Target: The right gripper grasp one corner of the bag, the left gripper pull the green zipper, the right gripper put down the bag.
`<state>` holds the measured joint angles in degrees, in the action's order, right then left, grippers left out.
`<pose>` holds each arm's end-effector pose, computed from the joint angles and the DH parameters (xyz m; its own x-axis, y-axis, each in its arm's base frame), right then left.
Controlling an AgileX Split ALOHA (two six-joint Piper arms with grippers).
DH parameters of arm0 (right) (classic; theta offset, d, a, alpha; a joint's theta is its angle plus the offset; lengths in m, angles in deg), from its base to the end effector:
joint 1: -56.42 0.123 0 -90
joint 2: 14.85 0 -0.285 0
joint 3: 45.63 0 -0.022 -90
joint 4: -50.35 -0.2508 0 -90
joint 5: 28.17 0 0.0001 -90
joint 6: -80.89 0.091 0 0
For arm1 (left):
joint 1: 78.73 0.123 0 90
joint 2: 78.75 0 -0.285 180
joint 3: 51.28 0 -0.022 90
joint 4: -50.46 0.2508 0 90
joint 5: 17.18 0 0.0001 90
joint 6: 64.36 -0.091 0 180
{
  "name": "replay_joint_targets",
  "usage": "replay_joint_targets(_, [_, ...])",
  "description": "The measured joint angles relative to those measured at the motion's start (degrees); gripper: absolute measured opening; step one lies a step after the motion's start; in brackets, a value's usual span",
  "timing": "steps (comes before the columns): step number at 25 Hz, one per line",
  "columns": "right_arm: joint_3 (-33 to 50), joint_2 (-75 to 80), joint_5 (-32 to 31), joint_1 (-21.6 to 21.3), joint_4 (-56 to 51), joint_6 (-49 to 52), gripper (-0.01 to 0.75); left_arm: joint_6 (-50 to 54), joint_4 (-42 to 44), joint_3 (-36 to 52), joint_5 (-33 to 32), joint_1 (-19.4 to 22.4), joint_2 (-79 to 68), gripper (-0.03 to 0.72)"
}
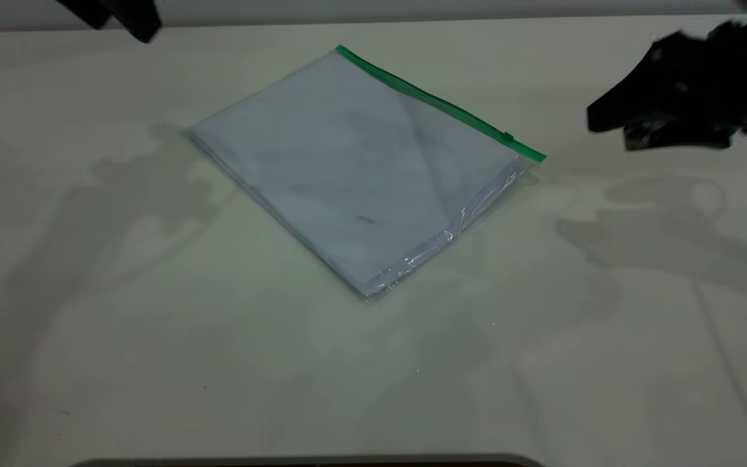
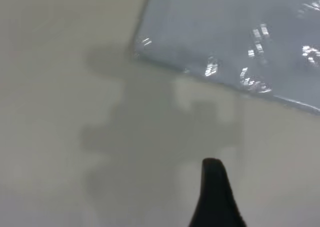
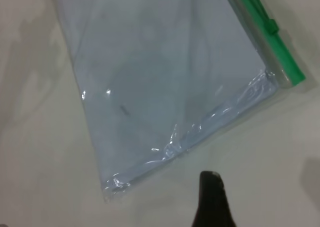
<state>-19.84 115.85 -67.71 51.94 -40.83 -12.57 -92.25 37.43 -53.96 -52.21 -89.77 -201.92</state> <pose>0.3386 0.0316 0.0540 -0.9000 0.0445 -0.4337 -0.2332 0.7915 0.5650 0.4115 -0.0923 0.1716 -0.7767 0.4496 -0.4411 0.4951 0.8687 0.0136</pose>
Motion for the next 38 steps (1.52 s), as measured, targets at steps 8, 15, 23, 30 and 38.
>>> replay_joint_targets(8, [-8.2,11.9,-3.3,1.8,-2.1,-0.7,0.578,-6.8,-1.4,-1.0,-0.5,-1.9,-2.0,0.590])
replay_joint_targets(15, [-11.9,17.6,-3.6,6.3,-9.8,-4.7,0.578,-7.2,-1.5,-1.0,-0.2,-1.9,-2.0,0.590])
replay_joint_targets(23, [-17.4,22.2,-3.5,6.3,-11.0,-4.8,0.578,-7.4,-1.5,-1.0,0.1,-1.9,-2.0,0.590])
replay_joint_targets(30, [-21.4,25.3,-5.3,6.9,-11.3,-4.8,0.578,-7.4,-1.5,-1.0,0.1,-1.9,-2.0,0.590])
replay_joint_targets(38, [-22.7,25.7,-4.7,10.0,-11.3,-4.9,0.445,-7.4,-1.5,-1.0,0.2,-1.9,-2.0,0.590])
